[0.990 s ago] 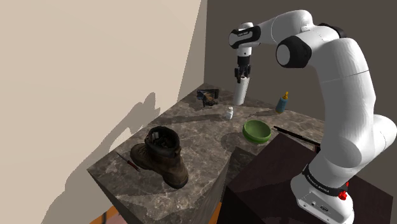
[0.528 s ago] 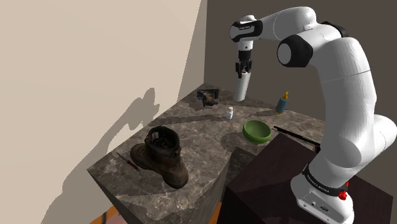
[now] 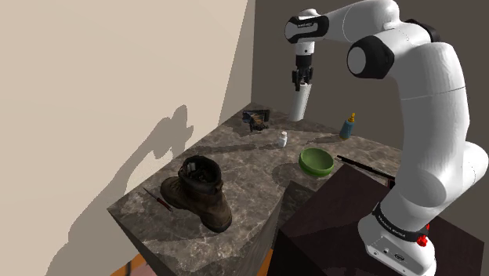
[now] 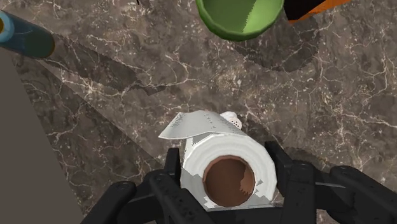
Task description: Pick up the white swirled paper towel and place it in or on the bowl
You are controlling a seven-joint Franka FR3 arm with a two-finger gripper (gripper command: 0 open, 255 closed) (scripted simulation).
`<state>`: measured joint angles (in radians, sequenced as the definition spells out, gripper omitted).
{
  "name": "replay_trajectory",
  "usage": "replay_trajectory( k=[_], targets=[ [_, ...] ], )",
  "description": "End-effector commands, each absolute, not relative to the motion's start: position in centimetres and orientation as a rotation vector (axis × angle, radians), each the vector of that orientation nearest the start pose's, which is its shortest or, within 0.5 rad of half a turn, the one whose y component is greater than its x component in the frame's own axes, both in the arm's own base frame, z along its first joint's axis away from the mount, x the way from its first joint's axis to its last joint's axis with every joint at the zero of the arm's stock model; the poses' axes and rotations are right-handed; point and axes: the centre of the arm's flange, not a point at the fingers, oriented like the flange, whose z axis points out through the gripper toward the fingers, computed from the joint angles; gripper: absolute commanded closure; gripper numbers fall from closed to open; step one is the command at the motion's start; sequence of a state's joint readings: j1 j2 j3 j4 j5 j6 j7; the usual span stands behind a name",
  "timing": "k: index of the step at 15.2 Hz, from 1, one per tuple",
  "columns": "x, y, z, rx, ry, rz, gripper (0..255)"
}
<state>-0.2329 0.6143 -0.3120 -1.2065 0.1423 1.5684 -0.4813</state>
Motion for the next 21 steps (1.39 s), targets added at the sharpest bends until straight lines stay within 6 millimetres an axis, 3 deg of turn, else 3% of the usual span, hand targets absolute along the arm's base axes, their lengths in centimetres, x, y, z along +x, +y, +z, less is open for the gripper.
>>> replay_trajectory(
  k=[1,21],
  targets=[
    [60.7,-29.5,42.4,-3.048,0.069,0.331,255],
    [38.0,-18.8,49.8,-3.048,0.069,0.331,255]
  ],
)
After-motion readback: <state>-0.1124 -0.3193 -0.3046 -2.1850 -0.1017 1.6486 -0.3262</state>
